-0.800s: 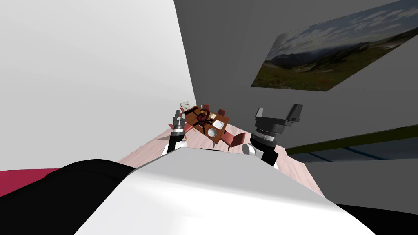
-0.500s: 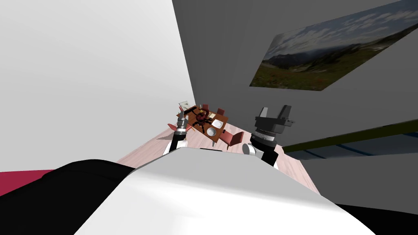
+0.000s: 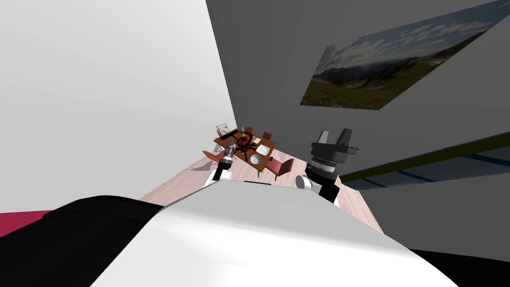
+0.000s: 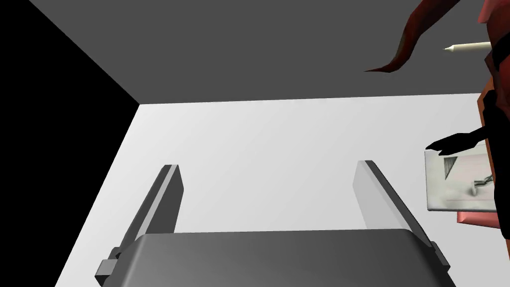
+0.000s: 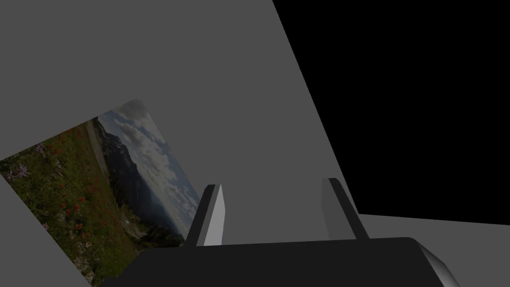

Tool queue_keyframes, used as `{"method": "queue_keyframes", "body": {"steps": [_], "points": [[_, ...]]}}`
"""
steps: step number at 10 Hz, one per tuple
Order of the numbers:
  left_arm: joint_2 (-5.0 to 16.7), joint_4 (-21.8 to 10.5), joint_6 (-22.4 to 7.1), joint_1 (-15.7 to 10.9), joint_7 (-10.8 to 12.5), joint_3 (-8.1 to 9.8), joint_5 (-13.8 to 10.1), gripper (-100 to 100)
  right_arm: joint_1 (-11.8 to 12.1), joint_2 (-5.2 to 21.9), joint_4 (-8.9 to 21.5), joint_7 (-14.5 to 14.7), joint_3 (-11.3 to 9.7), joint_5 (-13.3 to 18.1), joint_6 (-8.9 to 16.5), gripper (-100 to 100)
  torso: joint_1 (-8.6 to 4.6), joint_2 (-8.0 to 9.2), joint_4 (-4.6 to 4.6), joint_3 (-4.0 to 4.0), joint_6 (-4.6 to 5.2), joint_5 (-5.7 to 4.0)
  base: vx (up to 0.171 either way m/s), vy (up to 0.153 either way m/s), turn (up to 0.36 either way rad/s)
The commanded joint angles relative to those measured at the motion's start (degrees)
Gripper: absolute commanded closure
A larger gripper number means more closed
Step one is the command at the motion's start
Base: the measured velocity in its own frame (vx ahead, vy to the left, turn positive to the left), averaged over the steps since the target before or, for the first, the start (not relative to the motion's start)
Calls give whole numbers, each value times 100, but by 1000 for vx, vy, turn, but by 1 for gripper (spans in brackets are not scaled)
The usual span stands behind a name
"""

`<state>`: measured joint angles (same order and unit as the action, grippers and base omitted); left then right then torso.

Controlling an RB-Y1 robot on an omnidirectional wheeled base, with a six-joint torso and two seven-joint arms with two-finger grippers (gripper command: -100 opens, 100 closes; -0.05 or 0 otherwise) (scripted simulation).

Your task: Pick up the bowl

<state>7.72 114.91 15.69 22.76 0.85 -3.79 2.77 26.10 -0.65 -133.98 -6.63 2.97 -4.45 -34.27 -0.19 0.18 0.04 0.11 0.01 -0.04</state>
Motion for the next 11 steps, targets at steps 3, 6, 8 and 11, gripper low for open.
{"method": "queue_keyframes", "body": {"steps": [3,6,8,11], "points": [[142,-575,-408,-390,-109,-162,7,-100,0,0,0,0,0,0,0,0,2,-5,-1,-2,-1,0,-35,-46,-40],[230,-1052,-717,-695,-181,-256,12,-100,0,0,0,0,0,0,0,0,-2,-9,-2,-5,0,-1,-25,-50,-52],[263,-1309,-882,-856,-217,-295,17,-100,0,0,0,0,0,0,0,0,8,-11,-2,-7,-1,1,-15,-25,-34],[305,-1834,-1226,-1189,-288,-356,29,-100,1,0,0,0,1,0,0,0,13,-17,-3,-9,-3,2,-6,-25,-44]]}}
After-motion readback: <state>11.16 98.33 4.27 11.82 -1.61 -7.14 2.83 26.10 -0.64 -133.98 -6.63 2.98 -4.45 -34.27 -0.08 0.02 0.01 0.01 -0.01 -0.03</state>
